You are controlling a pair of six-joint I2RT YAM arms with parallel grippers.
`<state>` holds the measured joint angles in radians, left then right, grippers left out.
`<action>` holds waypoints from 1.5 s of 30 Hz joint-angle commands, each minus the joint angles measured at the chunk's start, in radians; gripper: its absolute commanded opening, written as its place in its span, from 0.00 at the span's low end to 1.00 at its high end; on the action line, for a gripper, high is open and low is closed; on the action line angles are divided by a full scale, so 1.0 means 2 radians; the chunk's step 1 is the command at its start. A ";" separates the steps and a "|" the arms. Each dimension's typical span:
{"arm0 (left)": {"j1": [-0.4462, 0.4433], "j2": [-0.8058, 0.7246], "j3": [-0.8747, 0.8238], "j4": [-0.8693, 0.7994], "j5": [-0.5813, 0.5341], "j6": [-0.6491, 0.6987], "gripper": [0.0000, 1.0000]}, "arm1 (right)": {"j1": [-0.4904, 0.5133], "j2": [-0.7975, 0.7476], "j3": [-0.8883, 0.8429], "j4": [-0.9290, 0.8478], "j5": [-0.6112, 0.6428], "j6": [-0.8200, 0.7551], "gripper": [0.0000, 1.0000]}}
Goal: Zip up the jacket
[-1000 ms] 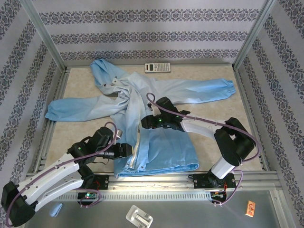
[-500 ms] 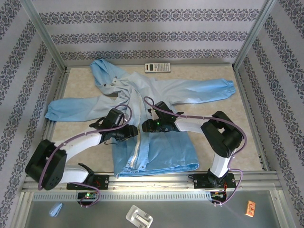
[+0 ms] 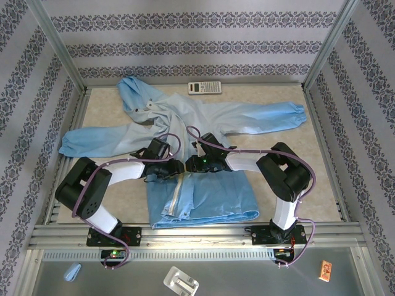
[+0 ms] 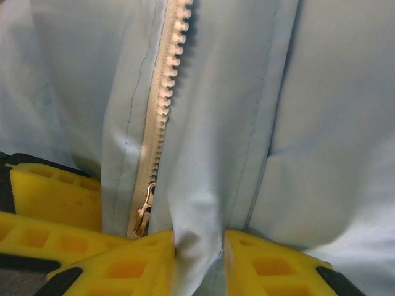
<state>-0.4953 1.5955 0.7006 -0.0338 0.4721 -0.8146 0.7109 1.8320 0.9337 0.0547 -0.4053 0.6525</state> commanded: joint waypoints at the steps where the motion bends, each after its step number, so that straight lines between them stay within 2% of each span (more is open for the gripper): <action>1: 0.004 0.020 0.001 0.040 0.010 0.024 0.25 | 0.003 0.002 -0.011 0.006 -0.004 0.003 0.24; 4: 0.009 0.017 -0.003 0.059 0.023 0.045 0.08 | 0.000 -0.008 -0.018 0.008 -0.002 0.001 0.20; 7: 0.021 0.005 -0.016 0.084 0.041 0.055 0.00 | -0.004 -0.022 -0.028 0.010 0.002 -0.002 0.15; 15: 0.042 -0.068 -0.041 0.102 0.054 0.117 0.00 | -0.010 -0.051 -0.057 0.023 0.004 -0.006 0.11; 22: 0.051 -0.116 -0.071 0.157 0.074 0.151 0.00 | -0.017 -0.123 -0.083 0.086 -0.003 -0.007 0.19; 26: 0.054 -0.117 -0.080 0.181 0.094 0.168 0.00 | -0.026 -0.143 -0.094 0.151 -0.039 0.001 0.23; 30: 0.057 -0.113 -0.088 0.212 0.113 0.172 0.00 | -0.038 -0.117 -0.085 0.208 -0.104 0.016 0.28; 34: 0.060 -0.108 -0.087 0.220 0.125 0.173 0.00 | -0.051 -0.075 -0.077 0.268 -0.139 0.057 0.31; 45: 0.062 -0.097 -0.087 0.237 0.146 0.171 0.00 | -0.057 -0.014 -0.057 0.343 -0.181 0.098 0.36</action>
<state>-0.3893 1.3945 0.5266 0.3569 0.7250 -0.4999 0.6041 1.7855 0.7959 0.6231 -0.7151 0.8131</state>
